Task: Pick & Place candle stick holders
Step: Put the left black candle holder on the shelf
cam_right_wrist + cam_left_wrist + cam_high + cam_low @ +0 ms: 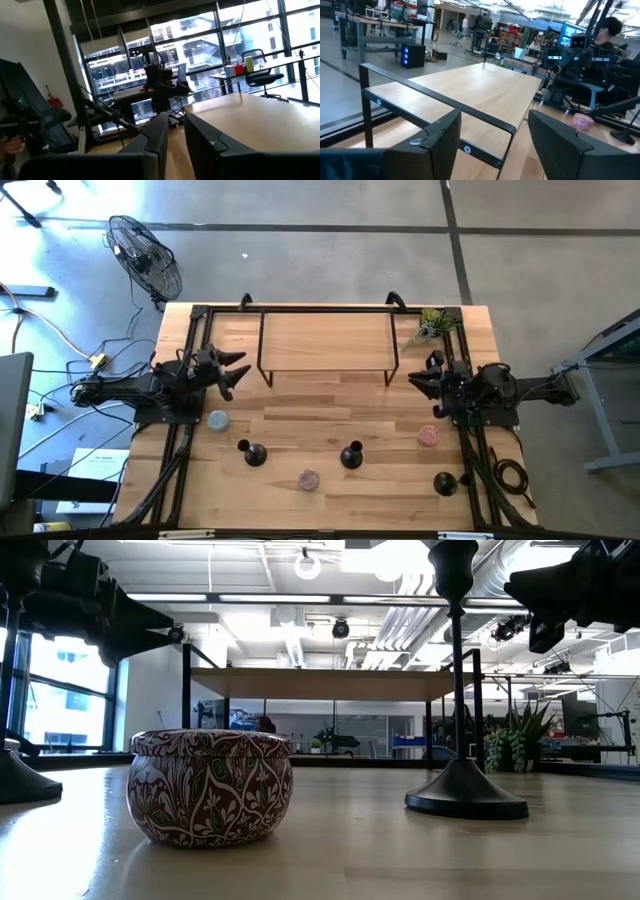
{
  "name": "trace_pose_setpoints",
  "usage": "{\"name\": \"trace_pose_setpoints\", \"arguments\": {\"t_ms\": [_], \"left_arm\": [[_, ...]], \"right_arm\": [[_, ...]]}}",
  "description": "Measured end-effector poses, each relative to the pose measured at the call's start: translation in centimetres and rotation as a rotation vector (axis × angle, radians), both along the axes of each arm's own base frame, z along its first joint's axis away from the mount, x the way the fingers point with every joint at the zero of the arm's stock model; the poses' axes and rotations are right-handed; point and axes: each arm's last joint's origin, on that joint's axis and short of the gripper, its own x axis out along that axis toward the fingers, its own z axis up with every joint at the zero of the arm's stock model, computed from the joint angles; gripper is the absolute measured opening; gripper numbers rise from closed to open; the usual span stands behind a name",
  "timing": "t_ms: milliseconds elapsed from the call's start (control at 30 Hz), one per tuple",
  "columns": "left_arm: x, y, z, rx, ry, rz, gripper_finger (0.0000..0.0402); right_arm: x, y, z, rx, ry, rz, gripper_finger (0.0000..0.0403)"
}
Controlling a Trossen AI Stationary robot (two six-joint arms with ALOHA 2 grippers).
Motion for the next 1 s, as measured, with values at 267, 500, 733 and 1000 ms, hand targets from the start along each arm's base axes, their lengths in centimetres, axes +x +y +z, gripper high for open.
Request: {"name": "trace_pose_setpoints", "arguments": {"t_ms": [267, 500, 733, 1000], "left_arm": [[0.1, -0.2, 0.0, -0.034, -0.012, -0.076, 0.0230], [0.2, -0.4, 0.2, -0.028, -0.032, -0.169, 0.0230], [0.1, -0.6, 0.9, 0.000, -0.100, -0.238, 0.0230], [-0.3, -1.0, 4.9, 0.091, -0.041, -0.334, 0.0230]], "right_arm": [[0.0, -0.1, 0.0, 0.012, 0.001, -0.049, 0.0058], [-0.2, 0.0, 1.6, -0.062, 0.076, -0.078, 0.0049], [0.5, 0.1, 5.0, -0.094, 0.258, -0.216, 0.0024], [3.0, 0.7, 6.8, -0.160, 0.393, -0.223, 0.0012]]}}
